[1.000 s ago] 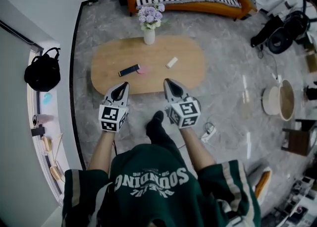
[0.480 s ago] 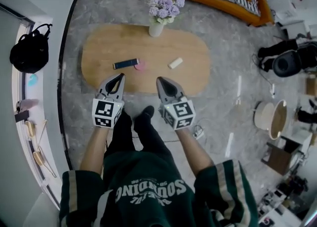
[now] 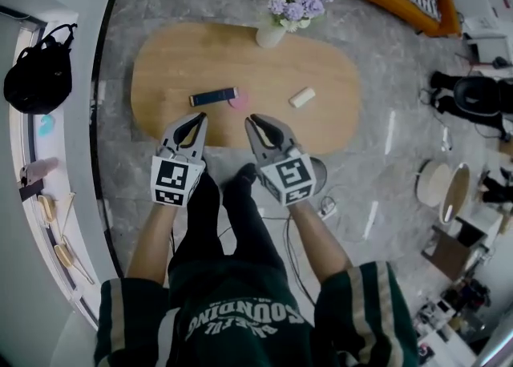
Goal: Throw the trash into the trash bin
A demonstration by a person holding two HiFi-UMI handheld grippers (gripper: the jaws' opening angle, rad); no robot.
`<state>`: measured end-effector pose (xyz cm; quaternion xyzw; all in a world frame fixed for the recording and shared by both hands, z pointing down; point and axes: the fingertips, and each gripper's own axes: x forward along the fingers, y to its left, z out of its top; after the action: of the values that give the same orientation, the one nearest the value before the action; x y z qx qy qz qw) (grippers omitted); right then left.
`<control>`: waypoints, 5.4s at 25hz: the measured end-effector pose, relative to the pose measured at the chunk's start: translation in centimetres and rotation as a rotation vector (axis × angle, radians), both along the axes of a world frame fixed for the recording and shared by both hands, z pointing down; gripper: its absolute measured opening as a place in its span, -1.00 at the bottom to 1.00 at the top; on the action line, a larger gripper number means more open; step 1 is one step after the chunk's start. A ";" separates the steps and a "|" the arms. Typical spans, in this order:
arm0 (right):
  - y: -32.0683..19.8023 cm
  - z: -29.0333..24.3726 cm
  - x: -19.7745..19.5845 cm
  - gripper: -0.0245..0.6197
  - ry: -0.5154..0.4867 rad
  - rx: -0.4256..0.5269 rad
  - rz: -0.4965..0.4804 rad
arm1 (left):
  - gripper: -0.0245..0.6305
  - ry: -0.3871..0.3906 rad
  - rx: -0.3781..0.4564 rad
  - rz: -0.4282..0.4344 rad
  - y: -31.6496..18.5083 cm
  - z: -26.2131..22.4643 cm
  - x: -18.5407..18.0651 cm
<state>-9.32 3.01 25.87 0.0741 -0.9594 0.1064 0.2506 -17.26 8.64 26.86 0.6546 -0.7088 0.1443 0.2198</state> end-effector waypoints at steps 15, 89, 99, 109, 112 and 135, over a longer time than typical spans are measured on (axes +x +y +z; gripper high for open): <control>0.8 14.8 -6.4 -0.45 0.182 0.132 -0.376 | -0.93 0.045 -0.032 -0.077 1.7 7.4 -3.3; -4.8 28.5 49.7 -0.39 0.300 -0.156 1.248 | -0.93 0.140 -0.102 0.888 -12.7 18.2 35.7; 0.8 40.8 52.7 -0.39 0.407 -0.354 1.328 | -0.93 0.121 -0.144 1.003 -9.8 25.1 41.6; 2.7 51.7 52.4 -0.38 0.587 -0.513 1.242 | -0.93 0.093 -0.205 1.042 -6.9 30.7 41.3; 2.7 52.7 52.6 -0.38 0.597 -0.512 1.263 | -0.93 0.082 -0.218 1.050 -6.1 31.4 40.6; -7.9 31.0 39.3 -0.83 0.161 -0.220 1.106 | -0.93 0.031 -0.137 0.728 -9.0 22.7 26.1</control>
<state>30.00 -4.92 56.89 0.5467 -0.7390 0.3150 0.2360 8.86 -0.33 49.59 0.8497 -0.4149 0.2501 0.2081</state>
